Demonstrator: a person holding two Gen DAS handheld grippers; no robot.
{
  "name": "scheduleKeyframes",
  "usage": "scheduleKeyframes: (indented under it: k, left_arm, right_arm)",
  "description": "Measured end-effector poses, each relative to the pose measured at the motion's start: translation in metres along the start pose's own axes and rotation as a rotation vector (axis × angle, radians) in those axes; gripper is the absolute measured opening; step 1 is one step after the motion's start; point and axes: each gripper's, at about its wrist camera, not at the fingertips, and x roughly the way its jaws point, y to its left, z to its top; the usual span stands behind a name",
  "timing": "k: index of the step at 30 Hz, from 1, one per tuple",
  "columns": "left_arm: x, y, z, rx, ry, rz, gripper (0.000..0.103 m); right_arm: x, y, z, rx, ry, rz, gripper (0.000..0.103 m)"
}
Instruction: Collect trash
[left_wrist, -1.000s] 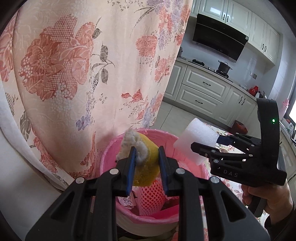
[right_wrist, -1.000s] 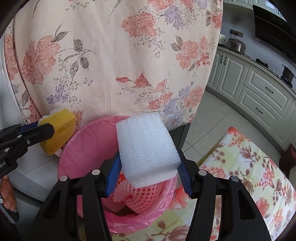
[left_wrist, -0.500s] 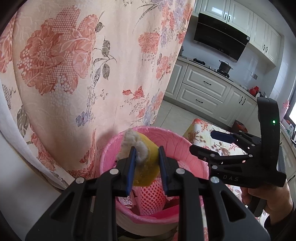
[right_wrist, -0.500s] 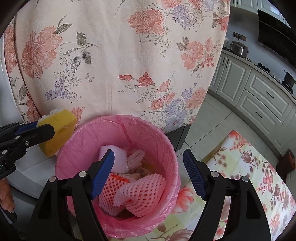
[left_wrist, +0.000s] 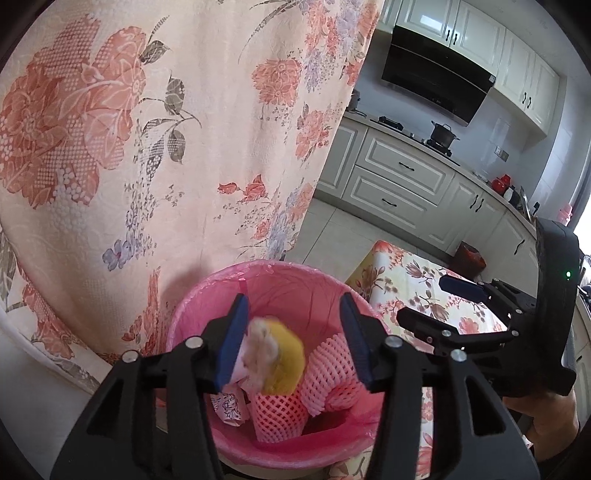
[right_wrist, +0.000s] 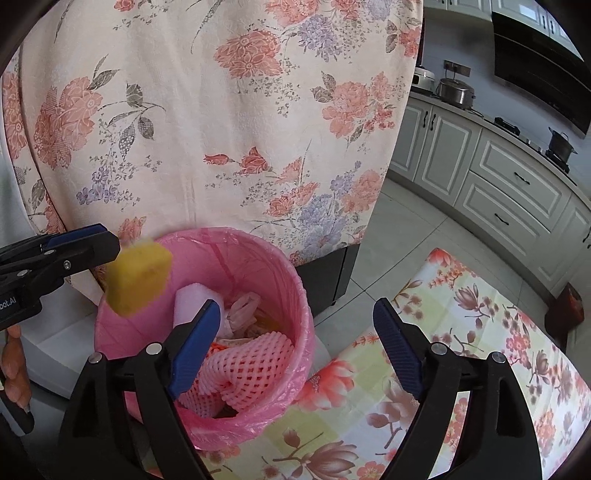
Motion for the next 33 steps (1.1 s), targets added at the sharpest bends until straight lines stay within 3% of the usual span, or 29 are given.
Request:
scheduleKeyframes:
  k: [5,18,27,33]
  left_arm:
    - [-0.002,-0.001,-0.003,0.006,0.002,0.012,0.055]
    - [-0.039,0.006,-0.041,0.008,0.011,0.107,0.087]
    - [-0.068,-0.003,-0.077,0.064,0.05,0.134,0.097]
    - [-0.085,-0.003,-0.092,0.071,0.054,0.153,0.098]
  right_arm:
    - [-0.003,-0.006,-0.004,0.016,-0.004,0.001,0.082]
    - [-0.036,-0.01,-0.045,0.11,-0.019,0.021,0.084]
    - [-0.066,0.014,-0.078,0.112,-0.026,0.035,0.084]
    - [-0.086,0.023,-0.089,0.123,-0.057,0.023,0.084]
